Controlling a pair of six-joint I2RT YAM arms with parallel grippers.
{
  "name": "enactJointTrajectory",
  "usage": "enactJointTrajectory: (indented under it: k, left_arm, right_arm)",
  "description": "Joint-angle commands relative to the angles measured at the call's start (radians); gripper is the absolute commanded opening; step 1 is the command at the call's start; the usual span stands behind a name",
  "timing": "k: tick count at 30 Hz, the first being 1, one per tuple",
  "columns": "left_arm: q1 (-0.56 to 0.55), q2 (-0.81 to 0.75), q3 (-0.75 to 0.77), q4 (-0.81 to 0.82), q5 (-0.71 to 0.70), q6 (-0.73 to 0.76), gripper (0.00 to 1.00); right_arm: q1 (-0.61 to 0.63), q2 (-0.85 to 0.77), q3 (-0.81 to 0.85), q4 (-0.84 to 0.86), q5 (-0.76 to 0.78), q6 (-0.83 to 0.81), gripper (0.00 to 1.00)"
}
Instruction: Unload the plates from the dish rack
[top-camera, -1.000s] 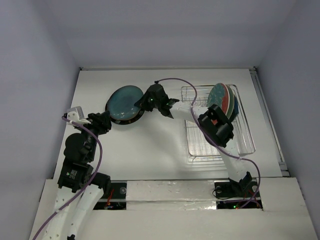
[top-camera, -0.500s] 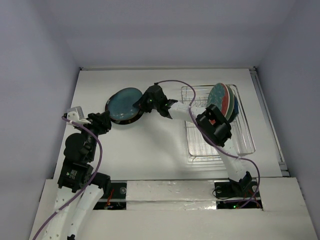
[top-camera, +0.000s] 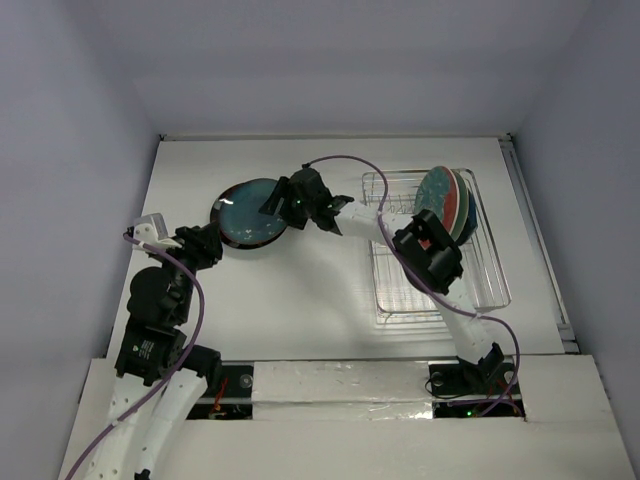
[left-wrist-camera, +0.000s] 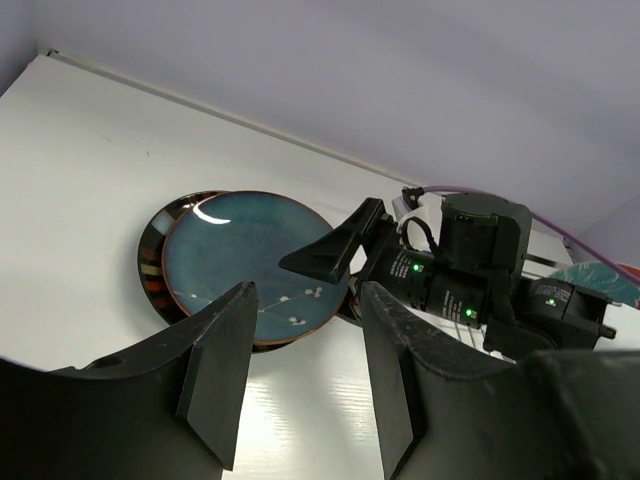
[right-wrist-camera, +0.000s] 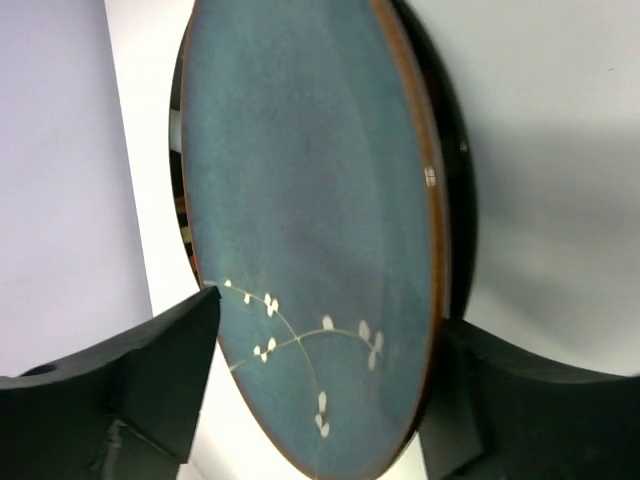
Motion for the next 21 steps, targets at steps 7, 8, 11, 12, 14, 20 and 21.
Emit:
enactJointTrajectory:
  k: [7,8,11,12,14,20,21]
  left_arm:
    - [-0.002,-0.012,-0.009,0.029,0.003,-0.004,0.43]
    - [-0.002,-0.012,-0.009,0.031,0.003,-0.003,0.43]
    - [-0.002,-0.010,-0.009,0.031,0.003,-0.004,0.43]
    - [-0.002,-0.010,-0.009,0.031,0.003,-0.004,0.43]
    - [-0.002,-0.010,-0.009,0.031,0.003,-0.004,0.43]
    - [-0.002,-0.010,-0.009,0.032,0.003,-0.004,0.43]
    - [-0.002,-0.010,-0.007,0.031,0.003,-0.004,0.43]
  right_arm:
    - [0.013,-0.197,-0.066,-0.097,0.065,-0.202,0.84]
    - [0.013,-0.208,-0.072,-0.118,0.068,-0.231,0.84]
    - [0.013,-0.239,-0.100,-0.157,0.101,-0.274,0.84]
    - [0.013,-0.244,-0.108,-0.163,0.107,-0.281,0.83]
    - [0.013,-0.253,-0.123,-0.178,0.130,-0.298,0.80]
    - [0.013,-0.314,-0.167,-0.189,0.172,-0.351,0.41]
    - [0.013,-0.334,-0.190,-0.190,0.184,-0.362,0.19]
